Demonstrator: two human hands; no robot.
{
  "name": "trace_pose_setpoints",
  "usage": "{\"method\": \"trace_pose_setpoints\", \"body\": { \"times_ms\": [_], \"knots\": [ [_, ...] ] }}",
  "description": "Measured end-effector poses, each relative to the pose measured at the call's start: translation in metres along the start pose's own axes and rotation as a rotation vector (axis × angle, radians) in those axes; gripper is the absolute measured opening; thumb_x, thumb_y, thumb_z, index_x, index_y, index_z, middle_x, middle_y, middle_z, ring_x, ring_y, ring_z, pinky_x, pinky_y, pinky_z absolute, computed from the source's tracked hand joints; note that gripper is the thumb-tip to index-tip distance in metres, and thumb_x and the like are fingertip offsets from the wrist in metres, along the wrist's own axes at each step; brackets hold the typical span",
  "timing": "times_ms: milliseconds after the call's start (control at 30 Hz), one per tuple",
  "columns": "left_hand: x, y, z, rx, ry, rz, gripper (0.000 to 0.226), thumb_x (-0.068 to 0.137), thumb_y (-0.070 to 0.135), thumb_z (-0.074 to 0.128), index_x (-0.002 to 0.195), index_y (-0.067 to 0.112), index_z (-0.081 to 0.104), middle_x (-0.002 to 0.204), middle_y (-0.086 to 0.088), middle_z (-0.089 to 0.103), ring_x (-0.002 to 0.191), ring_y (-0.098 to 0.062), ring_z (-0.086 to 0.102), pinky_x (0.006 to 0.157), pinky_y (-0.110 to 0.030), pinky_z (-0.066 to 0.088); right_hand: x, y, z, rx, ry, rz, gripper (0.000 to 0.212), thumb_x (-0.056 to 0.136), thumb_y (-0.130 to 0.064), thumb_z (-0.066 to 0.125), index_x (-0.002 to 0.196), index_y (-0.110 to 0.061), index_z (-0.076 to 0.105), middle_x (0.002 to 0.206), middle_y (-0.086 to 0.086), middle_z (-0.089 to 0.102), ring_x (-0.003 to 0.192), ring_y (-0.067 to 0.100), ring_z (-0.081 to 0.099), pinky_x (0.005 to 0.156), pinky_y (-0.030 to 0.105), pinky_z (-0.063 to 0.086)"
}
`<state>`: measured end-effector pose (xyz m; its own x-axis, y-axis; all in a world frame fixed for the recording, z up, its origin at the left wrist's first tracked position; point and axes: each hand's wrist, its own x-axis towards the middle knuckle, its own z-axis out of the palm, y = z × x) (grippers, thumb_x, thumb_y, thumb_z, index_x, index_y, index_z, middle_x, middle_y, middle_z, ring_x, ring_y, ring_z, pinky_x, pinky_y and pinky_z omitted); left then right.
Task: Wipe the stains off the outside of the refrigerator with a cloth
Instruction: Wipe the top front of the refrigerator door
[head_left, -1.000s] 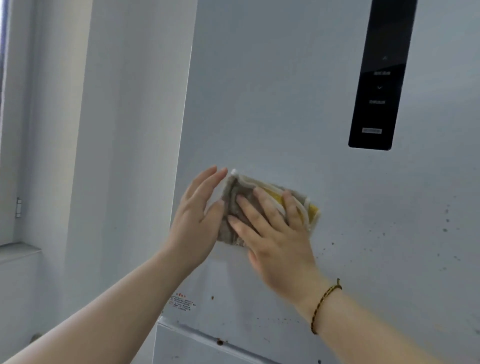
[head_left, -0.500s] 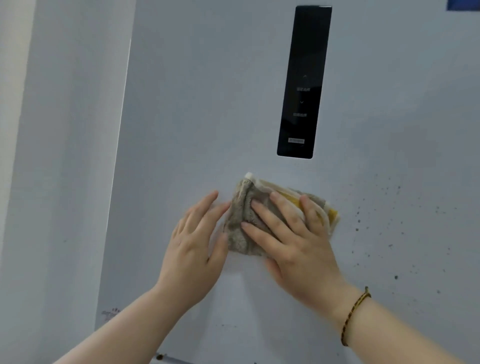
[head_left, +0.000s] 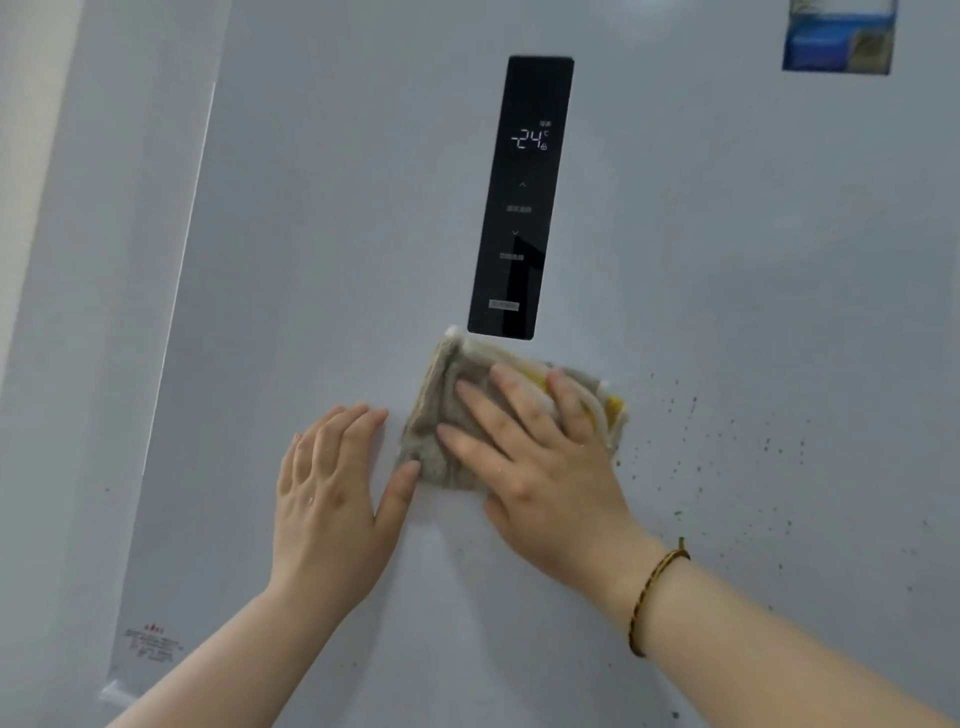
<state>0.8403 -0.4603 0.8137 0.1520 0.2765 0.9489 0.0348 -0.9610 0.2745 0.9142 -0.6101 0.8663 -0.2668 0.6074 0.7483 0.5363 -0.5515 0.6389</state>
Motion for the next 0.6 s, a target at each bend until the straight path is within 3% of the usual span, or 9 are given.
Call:
{"method": "trace_pose_setpoints", "body": {
  "times_ms": [100,200,400,467,533,600],
  "knots": [
    [-0.005,0.002,0.000,0.013,-0.046,-0.003,0.076,0.085,0.065,0.022,0.123,0.005,0.050,0.127,-0.016,0.053,0.122,-0.024,0.033,0.103,-0.044,0.029,-0.012,0.013,-0.005,0.001,-0.024,-0.168,0.045,0.075,-0.021,0.040,0.112,-0.022,0.066,0.126,0.005,0.060,0.125,0.026,0.035,0.104,0.051,0.020],
    [-0.005,0.001,-0.004,-0.095,-0.058,-0.026,0.090,0.082,0.073,0.010,0.128,0.006,0.049,0.131,-0.014,0.050,0.124,-0.015,0.025,0.103,-0.037,0.022,-0.003,0.018,-0.010,0.010,-0.028,-0.193,0.045,0.074,-0.020,0.039,0.108,-0.022,0.068,0.124,0.005,0.062,0.125,0.025,0.036,0.108,0.049,0.013],
    [-0.003,-0.010,-0.013,-0.060,-0.131,0.059,0.078,0.089,0.065,0.015,0.127,0.006,0.050,0.127,-0.012,0.056,0.122,-0.015,0.031,0.099,-0.020,0.017,0.072,0.022,-0.016,-0.149,-0.065,-0.113,0.047,0.079,-0.021,0.029,0.098,-0.021,0.072,0.113,0.008,0.068,0.122,0.029,0.052,0.110,0.048,-0.005],
    [-0.002,-0.012,-0.014,-0.088,-0.139,0.048,0.082,0.085,0.070,0.013,0.131,0.010,0.046,0.132,-0.001,0.048,0.125,-0.010,0.026,0.101,-0.014,0.011,0.103,0.025,-0.027,-0.231,-0.110,-0.041,0.045,0.086,-0.018,0.027,0.109,-0.022,0.066,0.129,0.008,0.058,0.133,0.028,0.039,0.109,0.049,-0.013],
    [-0.004,-0.012,-0.014,-0.120,-0.141,0.024,0.088,0.079,0.076,0.008,0.136,0.016,0.039,0.134,0.012,0.032,0.128,0.000,0.018,0.101,-0.007,0.003,0.122,0.027,-0.030,-0.225,-0.206,0.030,0.041,0.096,-0.019,0.023,0.128,-0.022,0.049,0.149,0.006,0.032,0.143,0.025,0.012,0.106,0.050,-0.022],
    [-0.005,-0.012,-0.013,-0.140,-0.143,0.009,0.087,0.075,0.079,0.006,0.139,0.023,0.026,0.134,0.017,0.022,0.126,0.011,0.011,0.100,-0.003,-0.001,0.127,0.019,-0.034,-0.217,-0.245,0.077,0.042,0.098,-0.021,0.018,0.135,-0.020,0.037,0.154,0.008,0.018,0.144,0.025,0.003,0.106,0.051,-0.022]
  ]
}}
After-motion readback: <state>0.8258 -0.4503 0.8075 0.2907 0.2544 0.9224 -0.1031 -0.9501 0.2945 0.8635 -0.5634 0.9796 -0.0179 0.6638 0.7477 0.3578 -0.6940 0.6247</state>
